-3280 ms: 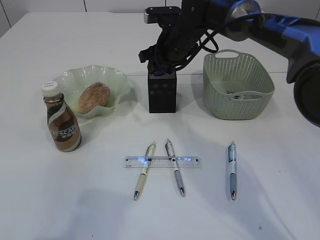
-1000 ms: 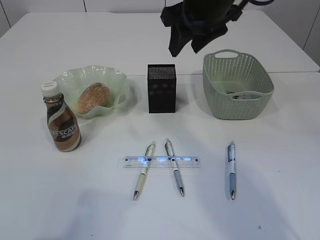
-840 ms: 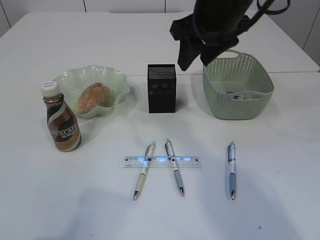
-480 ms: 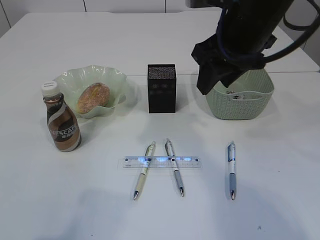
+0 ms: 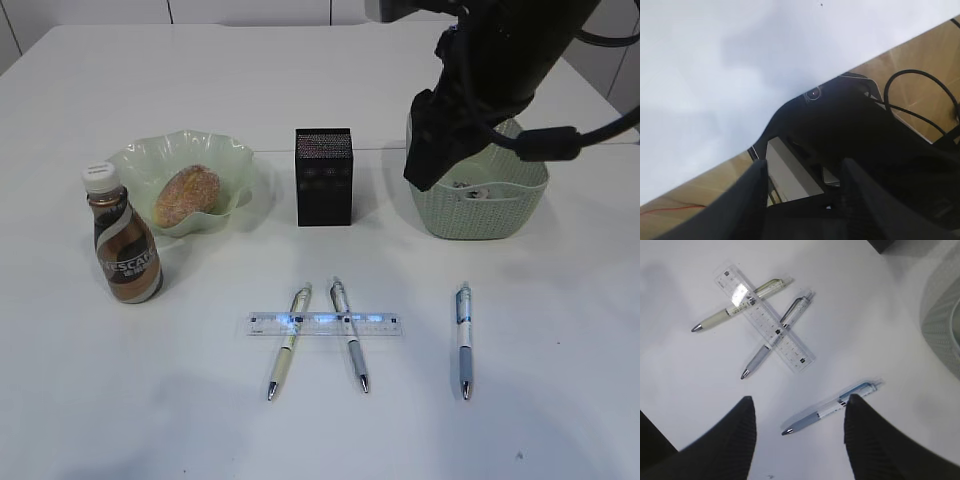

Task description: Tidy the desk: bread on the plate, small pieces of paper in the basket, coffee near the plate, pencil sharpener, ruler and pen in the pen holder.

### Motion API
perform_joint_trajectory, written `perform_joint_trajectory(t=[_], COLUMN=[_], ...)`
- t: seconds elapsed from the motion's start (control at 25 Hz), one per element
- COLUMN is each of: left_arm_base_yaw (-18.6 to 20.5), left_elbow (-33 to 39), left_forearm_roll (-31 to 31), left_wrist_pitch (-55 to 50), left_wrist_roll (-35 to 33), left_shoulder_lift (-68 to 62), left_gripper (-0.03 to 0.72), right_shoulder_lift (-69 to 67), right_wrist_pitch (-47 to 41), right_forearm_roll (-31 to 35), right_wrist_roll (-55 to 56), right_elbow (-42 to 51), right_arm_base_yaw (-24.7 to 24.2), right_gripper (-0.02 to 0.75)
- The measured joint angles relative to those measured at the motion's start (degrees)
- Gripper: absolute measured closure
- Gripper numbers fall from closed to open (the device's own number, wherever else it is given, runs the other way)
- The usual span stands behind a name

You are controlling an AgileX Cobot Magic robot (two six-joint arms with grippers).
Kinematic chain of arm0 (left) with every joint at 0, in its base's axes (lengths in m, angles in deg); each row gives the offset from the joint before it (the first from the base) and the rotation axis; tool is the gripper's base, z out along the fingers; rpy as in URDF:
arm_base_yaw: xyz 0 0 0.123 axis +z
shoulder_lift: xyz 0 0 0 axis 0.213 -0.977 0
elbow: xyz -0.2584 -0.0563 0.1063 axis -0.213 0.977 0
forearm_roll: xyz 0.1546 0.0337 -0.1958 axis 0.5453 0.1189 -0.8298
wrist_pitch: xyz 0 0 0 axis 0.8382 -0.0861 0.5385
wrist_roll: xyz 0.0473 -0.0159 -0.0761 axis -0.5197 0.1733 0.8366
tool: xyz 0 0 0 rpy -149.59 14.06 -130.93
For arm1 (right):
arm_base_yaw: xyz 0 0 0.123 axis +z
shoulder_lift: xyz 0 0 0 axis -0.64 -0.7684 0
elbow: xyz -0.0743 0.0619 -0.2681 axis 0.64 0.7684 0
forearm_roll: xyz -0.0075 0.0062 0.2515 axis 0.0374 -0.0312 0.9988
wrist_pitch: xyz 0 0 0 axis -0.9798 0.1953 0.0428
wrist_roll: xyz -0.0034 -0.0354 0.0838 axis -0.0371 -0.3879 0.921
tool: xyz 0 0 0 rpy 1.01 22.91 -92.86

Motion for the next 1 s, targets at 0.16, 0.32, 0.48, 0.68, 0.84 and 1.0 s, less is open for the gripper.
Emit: perform_joint_trajectory(t=[0.16,0.32,0.48,0.68,0.84,1.0], left_arm_base_yaw=[0.0,0.0,0.0,0.0,0.0,0.0], left_elbow=[0.0,0.0,0.0,0.0,0.0,0.0], left_forearm_roll=[0.62,0.7,0.85,0.88,0.88,0.97], left_wrist_pitch=[0.6,0.6,0.6,1.19,2.06,2.06], left_wrist_roll=[0.0,0.0,0.0,0.0,0.0,0.0], left_shoulder_lift=[0.0,0.0,0.0,0.0,0.0,0.0], left_gripper=[0.359,0.359,0.359,0.359,0.359,0.359], right_shoulder_lift=[0.0,0.0,0.0,0.0,0.0,-0.68], right_wrist_pitch=[0.0,0.09,0.09,0.09,0.09,0.09], right_forearm_roll=[-0.86,-1.53,0.21,2.6,3.44,4.99], right_wrist_roll=[-10.97,-26.74,-35.23,-36.96,-37.26,-37.26], right_elbow=[0.0,0.0,0.0,0.0,0.12,0.12], right_arm_base_yaw=[0.0,0.0,0.0,0.0,0.0,1.11], right_gripper=[0.294,0.295,0.295,0.295,0.295,0.295])
